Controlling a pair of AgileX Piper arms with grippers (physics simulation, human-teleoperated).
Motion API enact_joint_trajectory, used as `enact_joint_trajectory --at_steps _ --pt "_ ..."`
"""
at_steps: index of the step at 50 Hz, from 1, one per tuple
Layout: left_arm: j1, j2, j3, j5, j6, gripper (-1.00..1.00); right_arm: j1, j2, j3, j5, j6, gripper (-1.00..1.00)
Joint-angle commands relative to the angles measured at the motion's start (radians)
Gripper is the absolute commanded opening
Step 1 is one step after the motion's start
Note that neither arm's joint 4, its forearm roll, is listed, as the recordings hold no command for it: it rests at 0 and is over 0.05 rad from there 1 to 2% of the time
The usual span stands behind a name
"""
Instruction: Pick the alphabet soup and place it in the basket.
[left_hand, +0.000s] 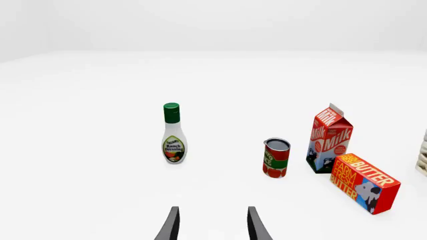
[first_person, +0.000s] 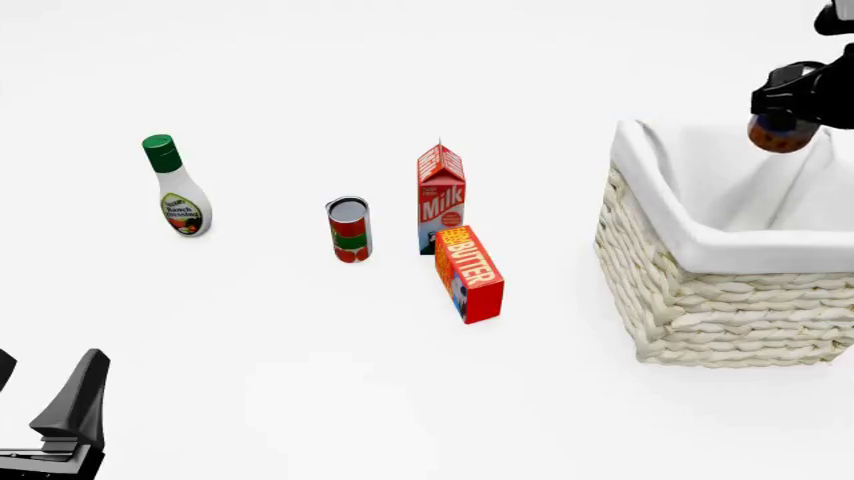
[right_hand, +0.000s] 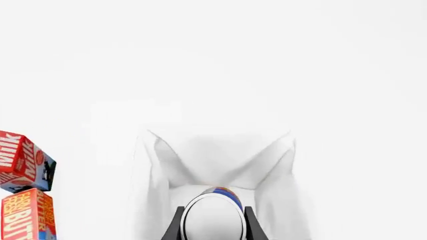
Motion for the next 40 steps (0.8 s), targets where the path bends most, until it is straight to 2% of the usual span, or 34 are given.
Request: enact_joint_trajectory --at_steps 1,30,35,37,40 --pt "0.0 0.0 0.0 0.0 0.0 1.0 -0.005 0.017 0.045 -0.053 0.021 -1.0" --pt "0.0 0.0 0.0 0.0 0.0 1.0 -0.025 0.11 0.185 -0.191 0.029 -1.0" --pt "0.0 0.0 0.0 0.0 0.0 1.0 -0.033 0.127 0.195 -0.207 0.032 -1.0" --pt "0.0 0.0 0.0 0.0 0.0 1.0 -0.035 0.133 0.169 -0.184 0.032 -1.0" --pt "0.0 0.0 0.0 0.0 0.0 1.0 -0.038 0.146 0.203 -0.225 0.033 -1.0"
